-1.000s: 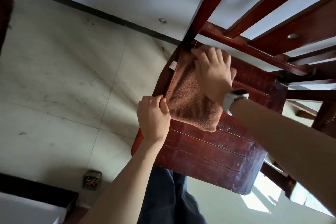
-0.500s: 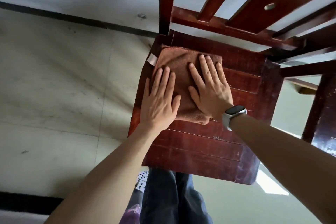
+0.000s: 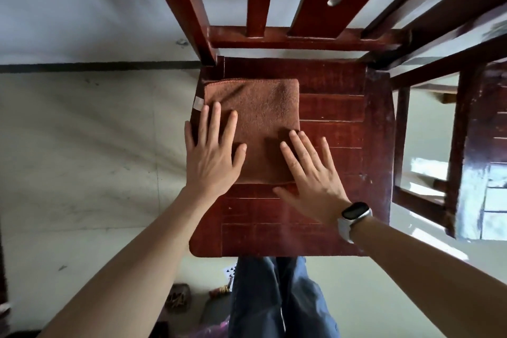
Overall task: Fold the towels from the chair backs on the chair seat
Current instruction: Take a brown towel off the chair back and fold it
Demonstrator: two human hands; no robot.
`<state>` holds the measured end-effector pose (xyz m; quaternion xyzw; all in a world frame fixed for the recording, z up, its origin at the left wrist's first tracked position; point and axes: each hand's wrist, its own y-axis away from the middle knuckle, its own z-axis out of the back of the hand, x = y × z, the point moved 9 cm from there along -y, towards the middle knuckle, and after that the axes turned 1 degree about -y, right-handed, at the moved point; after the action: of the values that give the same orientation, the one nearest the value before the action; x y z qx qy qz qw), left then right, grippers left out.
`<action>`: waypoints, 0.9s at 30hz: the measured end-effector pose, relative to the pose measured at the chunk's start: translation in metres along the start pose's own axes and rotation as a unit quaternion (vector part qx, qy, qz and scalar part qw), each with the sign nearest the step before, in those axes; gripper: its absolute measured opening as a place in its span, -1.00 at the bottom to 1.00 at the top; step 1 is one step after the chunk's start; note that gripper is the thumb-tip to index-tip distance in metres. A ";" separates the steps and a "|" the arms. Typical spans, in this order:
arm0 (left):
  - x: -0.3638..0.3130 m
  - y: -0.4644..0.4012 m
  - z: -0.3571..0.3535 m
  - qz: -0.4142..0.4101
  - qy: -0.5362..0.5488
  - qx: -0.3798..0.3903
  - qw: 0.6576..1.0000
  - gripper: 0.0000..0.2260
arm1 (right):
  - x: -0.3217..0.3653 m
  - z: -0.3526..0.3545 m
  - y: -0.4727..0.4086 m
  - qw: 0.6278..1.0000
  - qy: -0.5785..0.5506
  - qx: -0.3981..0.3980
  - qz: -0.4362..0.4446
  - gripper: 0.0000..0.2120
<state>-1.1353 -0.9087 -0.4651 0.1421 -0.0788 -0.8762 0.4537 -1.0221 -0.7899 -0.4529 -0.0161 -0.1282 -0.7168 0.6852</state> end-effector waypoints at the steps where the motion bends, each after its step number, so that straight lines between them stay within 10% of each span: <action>1: -0.004 0.000 0.005 -0.009 -0.004 -0.010 1.000 -0.48 | -0.001 0.004 0.004 1.000 -0.019 -0.009 -0.018 -0.30; 8: -0.046 0.000 -0.009 -0.082 0.002 0.031 0.996 -0.50 | -0.002 -0.006 0.022 0.961 -0.148 -0.046 -0.230 -0.48; 27: -0.037 -0.004 -0.020 -0.064 0.009 0.090 0.994 -0.44 | -0.021 -0.005 0.032 0.927 -0.219 -0.121 -0.280 -0.75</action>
<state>-1.1118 -0.8759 -0.4780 0.1954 -0.1442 -0.8913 0.3829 -0.9888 -0.7709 -0.4567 -0.2194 -0.1865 -0.8681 0.4043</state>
